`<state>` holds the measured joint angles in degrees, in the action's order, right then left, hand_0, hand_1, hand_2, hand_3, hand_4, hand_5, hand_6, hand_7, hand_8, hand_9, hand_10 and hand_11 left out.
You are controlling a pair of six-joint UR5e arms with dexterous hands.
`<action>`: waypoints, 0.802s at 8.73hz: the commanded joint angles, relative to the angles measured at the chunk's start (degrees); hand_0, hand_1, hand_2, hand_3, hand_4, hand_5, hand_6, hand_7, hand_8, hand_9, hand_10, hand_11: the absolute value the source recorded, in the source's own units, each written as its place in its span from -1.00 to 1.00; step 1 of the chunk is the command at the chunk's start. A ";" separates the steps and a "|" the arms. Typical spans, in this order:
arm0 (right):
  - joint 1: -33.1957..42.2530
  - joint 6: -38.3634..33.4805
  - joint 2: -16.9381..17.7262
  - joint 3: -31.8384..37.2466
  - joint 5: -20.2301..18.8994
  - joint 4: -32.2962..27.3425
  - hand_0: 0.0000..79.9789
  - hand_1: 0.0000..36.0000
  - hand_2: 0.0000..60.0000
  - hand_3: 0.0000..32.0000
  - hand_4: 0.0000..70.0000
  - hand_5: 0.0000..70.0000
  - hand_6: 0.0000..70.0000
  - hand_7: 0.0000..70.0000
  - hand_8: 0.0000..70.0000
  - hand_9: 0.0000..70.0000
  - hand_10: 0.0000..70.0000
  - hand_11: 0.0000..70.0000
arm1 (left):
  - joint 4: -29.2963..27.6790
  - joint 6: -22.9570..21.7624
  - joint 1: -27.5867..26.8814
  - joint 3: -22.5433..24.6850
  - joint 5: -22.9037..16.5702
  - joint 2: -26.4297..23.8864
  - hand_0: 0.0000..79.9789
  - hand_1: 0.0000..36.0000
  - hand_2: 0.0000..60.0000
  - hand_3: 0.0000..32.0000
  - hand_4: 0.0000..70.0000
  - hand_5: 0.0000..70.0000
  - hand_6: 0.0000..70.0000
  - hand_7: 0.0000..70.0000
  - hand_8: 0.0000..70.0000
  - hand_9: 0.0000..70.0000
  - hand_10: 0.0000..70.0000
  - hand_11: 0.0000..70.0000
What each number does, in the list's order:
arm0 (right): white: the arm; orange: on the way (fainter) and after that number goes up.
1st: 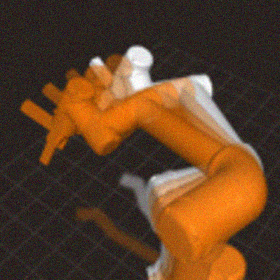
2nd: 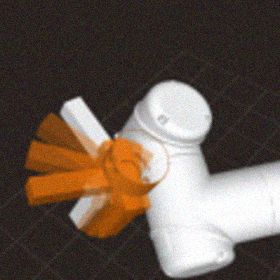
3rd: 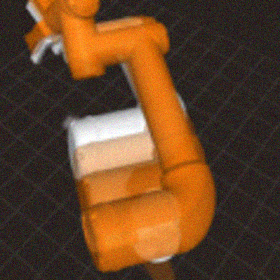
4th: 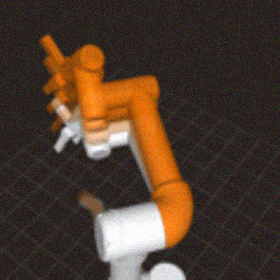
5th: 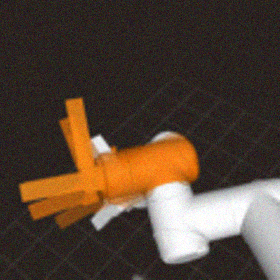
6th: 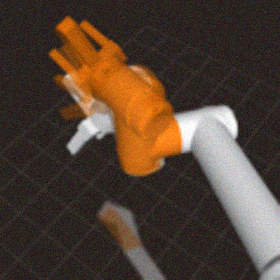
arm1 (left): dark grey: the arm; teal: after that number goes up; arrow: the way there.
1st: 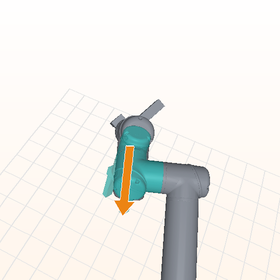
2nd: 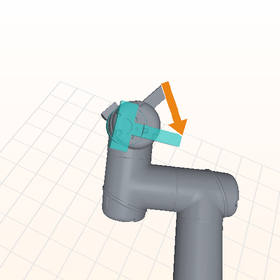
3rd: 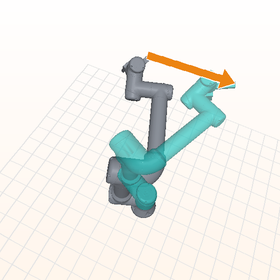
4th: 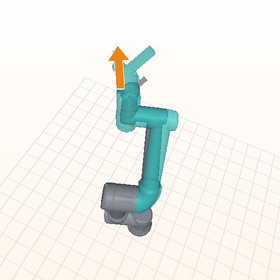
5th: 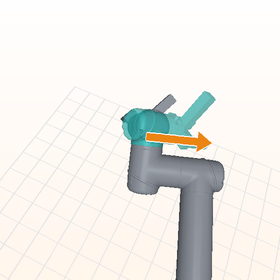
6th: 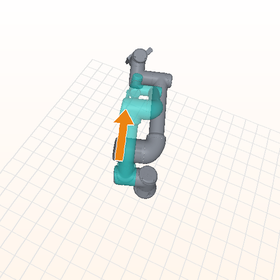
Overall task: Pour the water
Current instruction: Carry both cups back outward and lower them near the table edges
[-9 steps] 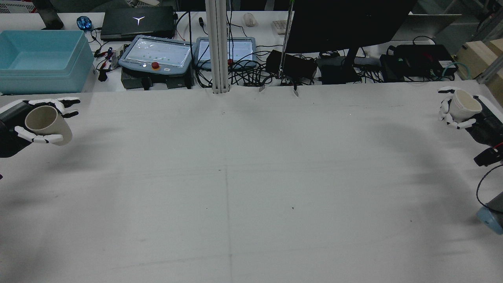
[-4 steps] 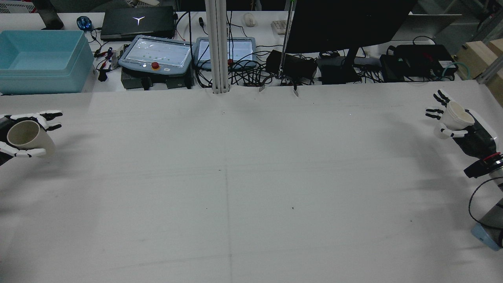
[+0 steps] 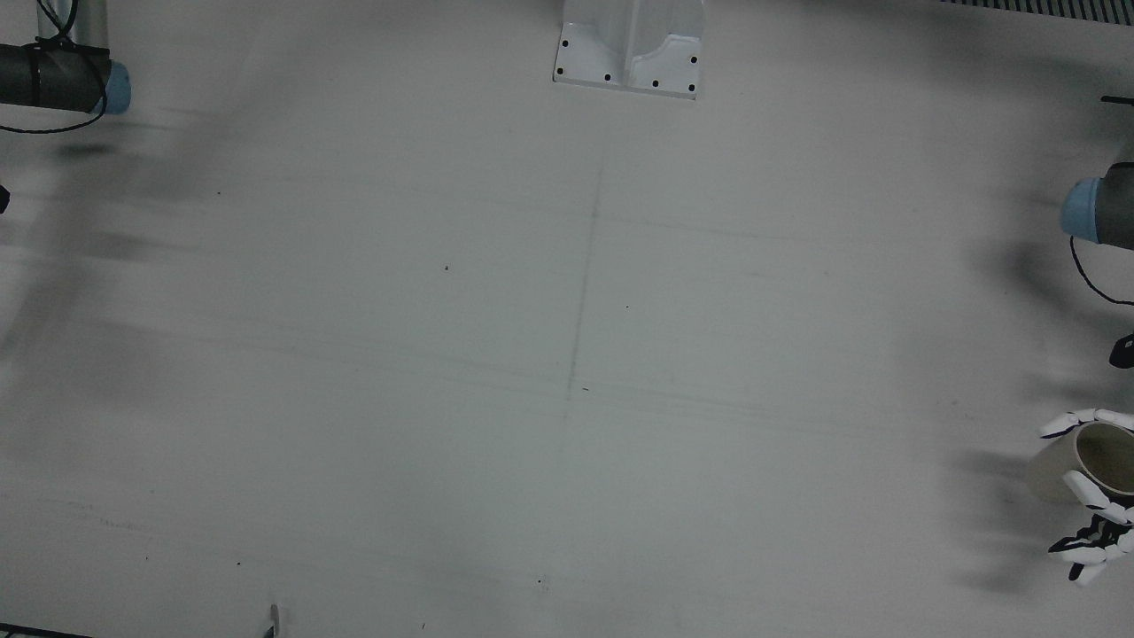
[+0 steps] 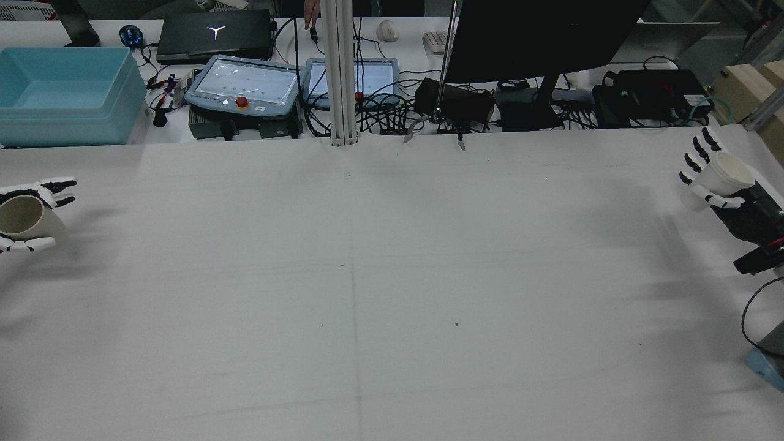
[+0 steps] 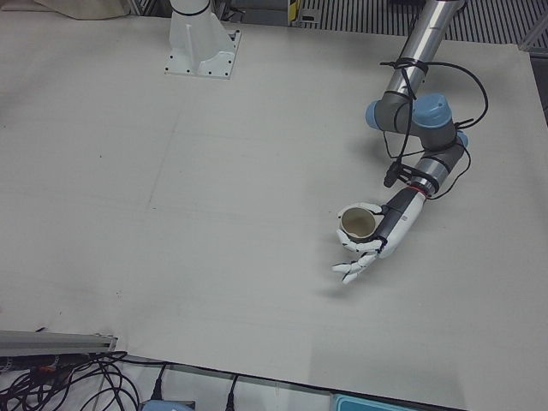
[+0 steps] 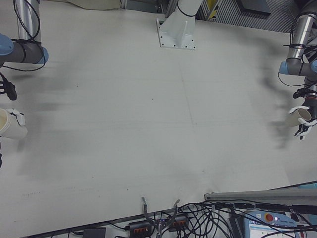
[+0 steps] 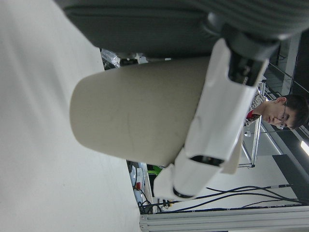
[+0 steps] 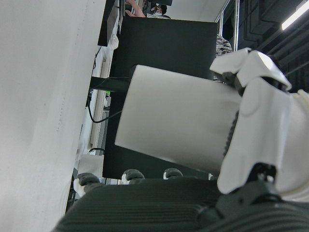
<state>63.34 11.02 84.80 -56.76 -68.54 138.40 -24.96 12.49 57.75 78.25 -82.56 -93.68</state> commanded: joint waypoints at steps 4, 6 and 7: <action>0.64 -0.48 0.37 -0.98 -0.19 -0.06 0.41 0.03 -1.00 1.00 -1.00 -0.82 -1.00 -1.00 -1.00 -1.00 -1.00 -1.00 | -5.10 5.34 -0.71 -6.35 1.35 -0.98 1.00 1.00 0.88 -1.00 1.00 1.00 -0.52 -0.43 -0.75 -0.78 -0.75 -0.53; 0.82 -0.48 0.37 -0.98 -0.19 -0.06 0.41 0.04 -1.00 1.00 -1.00 -0.82 -1.00 -1.00 -1.00 -1.00 -1.00 -1.00 | -5.20 5.62 -0.71 -7.32 1.27 -0.98 1.00 1.00 0.40 -1.00 1.00 1.00 -0.51 -0.45 -0.74 -0.77 -0.75 -0.53; 0.91 -0.48 0.20 -0.98 -0.19 -0.14 0.41 0.05 -1.00 1.00 -1.00 -0.82 -1.00 -1.00 -1.00 -1.00 -1.00 -1.00 | -4.50 6.31 -0.80 -7.33 1.18 -0.98 1.00 0.94 -0.62 -1.00 1.00 1.00 -0.54 -0.48 -0.77 -0.81 -0.79 -0.61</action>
<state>64.06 10.55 85.18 -57.74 -68.73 138.33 -30.29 17.83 57.08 71.43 -81.24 -94.60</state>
